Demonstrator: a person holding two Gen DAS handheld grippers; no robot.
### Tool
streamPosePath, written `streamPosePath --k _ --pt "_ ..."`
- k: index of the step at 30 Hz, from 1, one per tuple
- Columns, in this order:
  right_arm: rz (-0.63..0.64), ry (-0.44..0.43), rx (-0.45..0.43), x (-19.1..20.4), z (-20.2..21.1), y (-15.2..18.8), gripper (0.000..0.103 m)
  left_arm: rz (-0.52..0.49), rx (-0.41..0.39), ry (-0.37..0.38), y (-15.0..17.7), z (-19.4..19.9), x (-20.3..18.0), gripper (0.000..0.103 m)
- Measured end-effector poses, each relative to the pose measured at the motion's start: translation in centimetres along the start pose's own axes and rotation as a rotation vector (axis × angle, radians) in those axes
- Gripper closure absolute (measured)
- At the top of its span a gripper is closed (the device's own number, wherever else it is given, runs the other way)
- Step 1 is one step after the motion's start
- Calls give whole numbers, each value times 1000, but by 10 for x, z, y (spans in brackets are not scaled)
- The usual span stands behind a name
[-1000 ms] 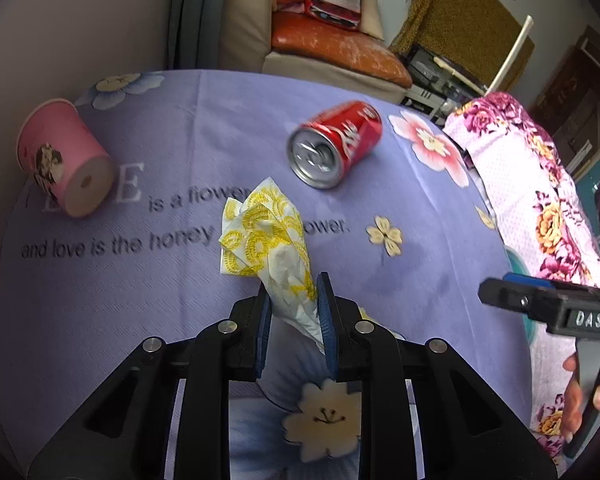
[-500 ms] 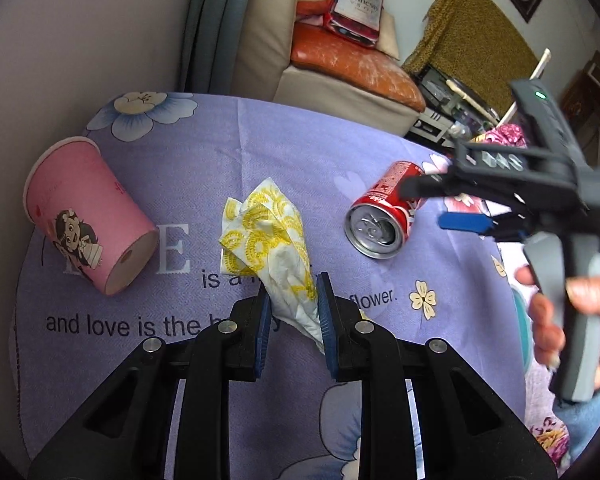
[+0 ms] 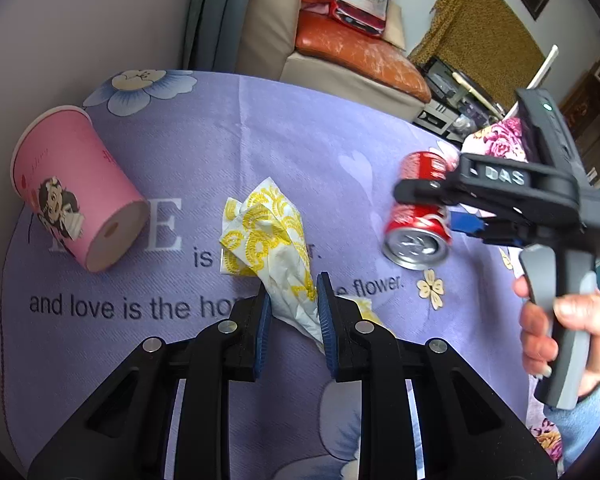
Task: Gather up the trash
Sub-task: 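Grasp the yellow-patterned tissue with the left gripper while the right grasps the red cola can, then carry the tissue and cola can over the teal bin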
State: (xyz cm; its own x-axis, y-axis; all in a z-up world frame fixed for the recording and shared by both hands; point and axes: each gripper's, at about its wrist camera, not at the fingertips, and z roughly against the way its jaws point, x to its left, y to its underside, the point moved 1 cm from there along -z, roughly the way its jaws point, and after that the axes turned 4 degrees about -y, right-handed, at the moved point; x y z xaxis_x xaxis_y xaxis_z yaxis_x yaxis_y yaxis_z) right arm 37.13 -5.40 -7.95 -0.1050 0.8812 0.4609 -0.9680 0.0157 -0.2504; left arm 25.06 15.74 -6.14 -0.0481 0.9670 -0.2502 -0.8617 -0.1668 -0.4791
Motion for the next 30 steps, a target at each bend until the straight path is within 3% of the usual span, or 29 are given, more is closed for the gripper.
streamPosePath --k 11,30 --pt "-9 2 -96 -41 71 69 35 -85 9 40 29 16 -60 80" --pt "-174 46 -334 -176 215 187 36 -350 54 97 83 26 -233 80"
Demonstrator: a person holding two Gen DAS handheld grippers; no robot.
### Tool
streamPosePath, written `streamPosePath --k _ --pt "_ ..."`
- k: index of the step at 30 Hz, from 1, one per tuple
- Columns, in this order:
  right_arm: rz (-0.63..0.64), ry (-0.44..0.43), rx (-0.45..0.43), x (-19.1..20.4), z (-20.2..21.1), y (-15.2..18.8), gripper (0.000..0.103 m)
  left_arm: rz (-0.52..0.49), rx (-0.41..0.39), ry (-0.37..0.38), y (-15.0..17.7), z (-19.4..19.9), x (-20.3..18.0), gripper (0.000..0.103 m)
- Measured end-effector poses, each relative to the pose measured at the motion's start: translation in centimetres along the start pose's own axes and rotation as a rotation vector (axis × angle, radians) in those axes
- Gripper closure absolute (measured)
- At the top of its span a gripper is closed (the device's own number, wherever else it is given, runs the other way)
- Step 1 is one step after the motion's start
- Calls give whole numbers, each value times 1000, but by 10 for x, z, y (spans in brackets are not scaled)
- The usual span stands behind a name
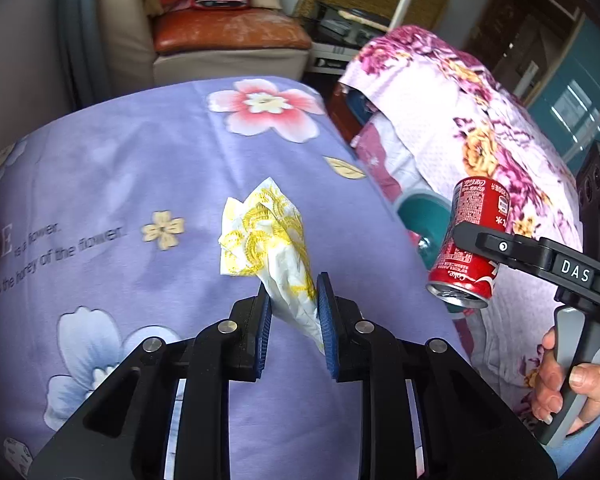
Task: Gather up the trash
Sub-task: 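Carry the tissue and cola can over the teal bin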
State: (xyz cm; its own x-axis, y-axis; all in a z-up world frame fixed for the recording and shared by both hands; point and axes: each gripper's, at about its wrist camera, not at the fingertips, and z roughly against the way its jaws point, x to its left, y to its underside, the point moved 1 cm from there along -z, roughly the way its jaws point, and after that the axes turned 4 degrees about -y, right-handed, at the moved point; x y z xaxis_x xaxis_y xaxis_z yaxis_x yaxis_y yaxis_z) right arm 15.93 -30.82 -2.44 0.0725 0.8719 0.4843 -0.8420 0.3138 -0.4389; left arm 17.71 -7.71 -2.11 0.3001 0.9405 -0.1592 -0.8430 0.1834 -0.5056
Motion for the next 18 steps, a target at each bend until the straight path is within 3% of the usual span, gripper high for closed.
streamPosePath --k 10,18 --pt "-113 36 -132 -80 53 -1 36 -109 22 55 -12 -25 -93 80" --pt "-187 80 -181 -133 81 -2 36 -186 38 81 -24 -45 -151 80"
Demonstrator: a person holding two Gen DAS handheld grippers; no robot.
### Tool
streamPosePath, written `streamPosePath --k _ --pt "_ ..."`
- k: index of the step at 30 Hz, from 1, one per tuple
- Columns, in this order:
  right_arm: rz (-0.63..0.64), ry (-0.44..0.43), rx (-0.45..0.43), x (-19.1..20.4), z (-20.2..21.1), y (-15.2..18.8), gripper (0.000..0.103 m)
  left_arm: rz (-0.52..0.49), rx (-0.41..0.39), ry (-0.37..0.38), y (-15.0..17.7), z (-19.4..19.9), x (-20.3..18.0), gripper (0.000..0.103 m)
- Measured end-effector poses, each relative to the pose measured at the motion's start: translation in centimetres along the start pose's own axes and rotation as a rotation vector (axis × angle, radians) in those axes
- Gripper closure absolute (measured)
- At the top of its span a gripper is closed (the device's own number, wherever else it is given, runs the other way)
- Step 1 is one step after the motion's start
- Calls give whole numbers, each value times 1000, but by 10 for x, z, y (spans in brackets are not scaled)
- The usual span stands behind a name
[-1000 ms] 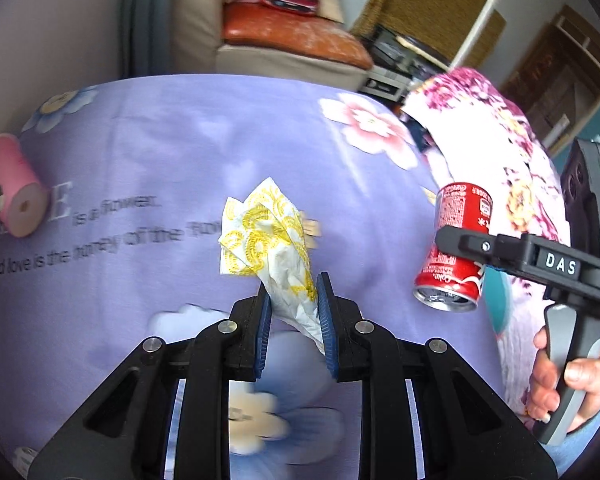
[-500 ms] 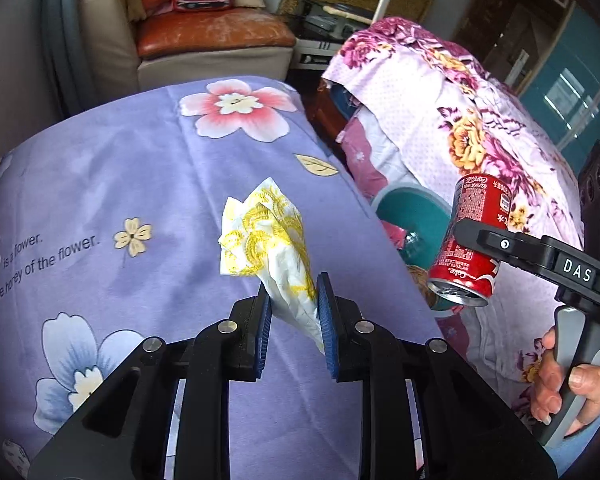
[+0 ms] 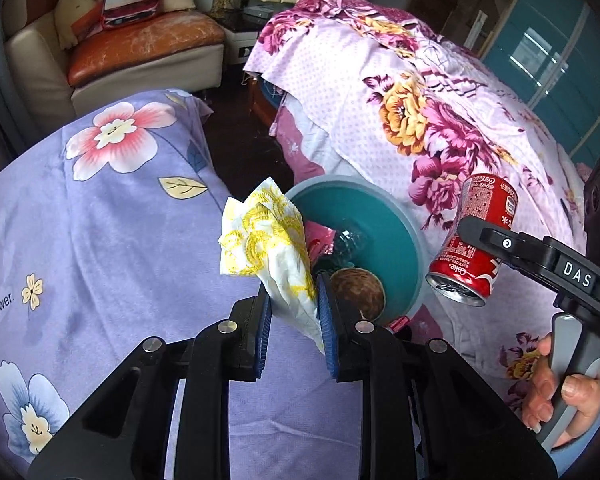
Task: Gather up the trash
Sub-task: 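Carry the tissue and cola can over the teal bin, then open the left gripper to drop the tissue, then open the right to drop the can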
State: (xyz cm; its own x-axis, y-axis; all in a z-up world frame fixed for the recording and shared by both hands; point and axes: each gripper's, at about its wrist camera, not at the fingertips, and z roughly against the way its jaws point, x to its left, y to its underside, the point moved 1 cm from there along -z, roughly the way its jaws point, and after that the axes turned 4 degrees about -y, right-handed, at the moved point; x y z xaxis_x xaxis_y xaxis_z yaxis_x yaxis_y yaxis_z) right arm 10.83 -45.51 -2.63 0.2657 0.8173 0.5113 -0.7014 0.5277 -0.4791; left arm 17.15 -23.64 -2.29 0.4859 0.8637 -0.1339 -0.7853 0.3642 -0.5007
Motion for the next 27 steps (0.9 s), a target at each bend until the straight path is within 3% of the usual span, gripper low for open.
streamPosePath --k 10,24,27 --pt "-25 30 -4 -32 -2 -9 36 -45 54 7 -11 -37 -25 80" --pt "-29 81 12 -36 -11 -9 36 -74 92 17 -19 -65 -38 79" --pt "-36 89 14 -38 -12 -9 36 -68 97 13 -21 -69 -38 64"
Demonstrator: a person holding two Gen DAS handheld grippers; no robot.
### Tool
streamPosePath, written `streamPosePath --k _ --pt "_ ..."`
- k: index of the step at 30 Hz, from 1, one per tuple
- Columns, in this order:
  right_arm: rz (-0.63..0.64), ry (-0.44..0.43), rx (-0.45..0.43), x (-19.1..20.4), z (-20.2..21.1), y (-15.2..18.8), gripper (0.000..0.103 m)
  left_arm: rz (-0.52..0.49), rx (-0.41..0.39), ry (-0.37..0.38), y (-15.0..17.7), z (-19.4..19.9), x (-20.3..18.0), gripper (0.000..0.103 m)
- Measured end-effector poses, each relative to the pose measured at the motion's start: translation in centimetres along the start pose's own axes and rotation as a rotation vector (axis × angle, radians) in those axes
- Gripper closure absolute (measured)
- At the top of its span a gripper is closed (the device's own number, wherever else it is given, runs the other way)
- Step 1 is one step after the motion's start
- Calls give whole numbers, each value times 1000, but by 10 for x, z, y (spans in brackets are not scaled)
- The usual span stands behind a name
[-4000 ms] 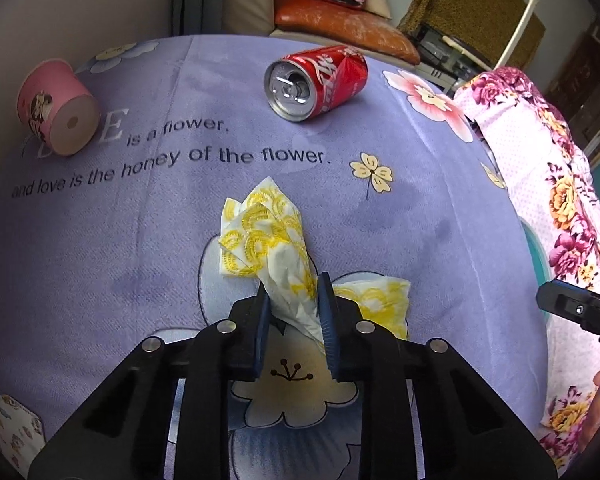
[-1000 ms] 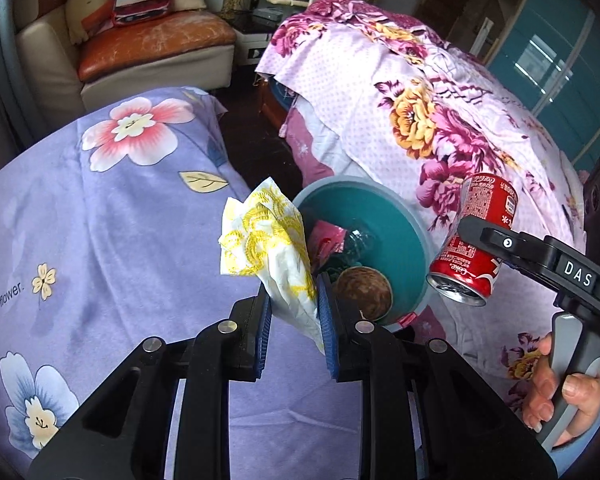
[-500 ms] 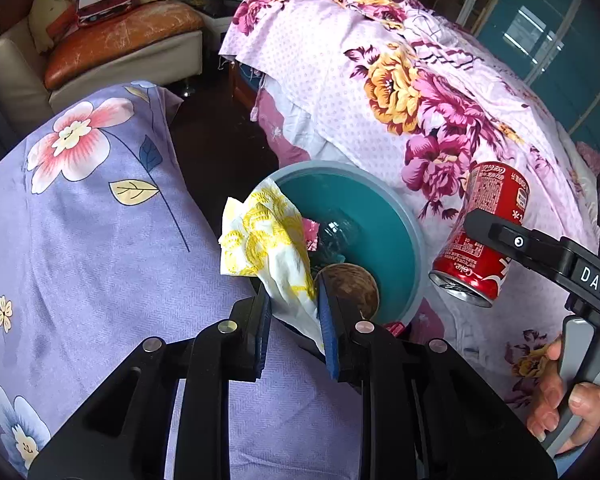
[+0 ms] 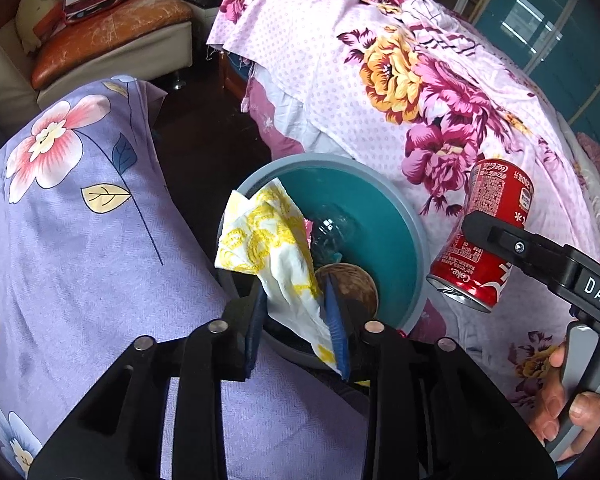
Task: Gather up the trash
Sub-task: 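Open the left gripper to drop the tissue, then open the right to drop the can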
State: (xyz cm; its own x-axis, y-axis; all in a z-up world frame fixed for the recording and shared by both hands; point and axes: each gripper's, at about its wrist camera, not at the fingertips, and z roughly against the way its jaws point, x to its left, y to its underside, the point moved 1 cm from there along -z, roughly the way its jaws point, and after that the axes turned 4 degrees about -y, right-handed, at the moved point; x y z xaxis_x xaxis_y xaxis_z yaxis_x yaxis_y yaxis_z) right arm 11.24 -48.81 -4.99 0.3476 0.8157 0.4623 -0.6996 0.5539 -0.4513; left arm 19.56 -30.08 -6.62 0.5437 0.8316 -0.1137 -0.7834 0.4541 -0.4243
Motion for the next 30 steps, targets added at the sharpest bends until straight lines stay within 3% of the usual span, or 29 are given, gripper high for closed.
streamPosePath --k 2,5,7,30 --pt "-1 4 1 -1 0 -1 36 8 -9 -6 -1 0 1 39" --pt "0 11 3 -1 0 -1 36 12 -27 -13 0 4 3 26" --pt "0 12 5 -1 -2 -1 36 16 -29 -19 1 4 5 22" --pt "43 43 125 19 -33 13 31 104 -5 -10 31 12 41 20"
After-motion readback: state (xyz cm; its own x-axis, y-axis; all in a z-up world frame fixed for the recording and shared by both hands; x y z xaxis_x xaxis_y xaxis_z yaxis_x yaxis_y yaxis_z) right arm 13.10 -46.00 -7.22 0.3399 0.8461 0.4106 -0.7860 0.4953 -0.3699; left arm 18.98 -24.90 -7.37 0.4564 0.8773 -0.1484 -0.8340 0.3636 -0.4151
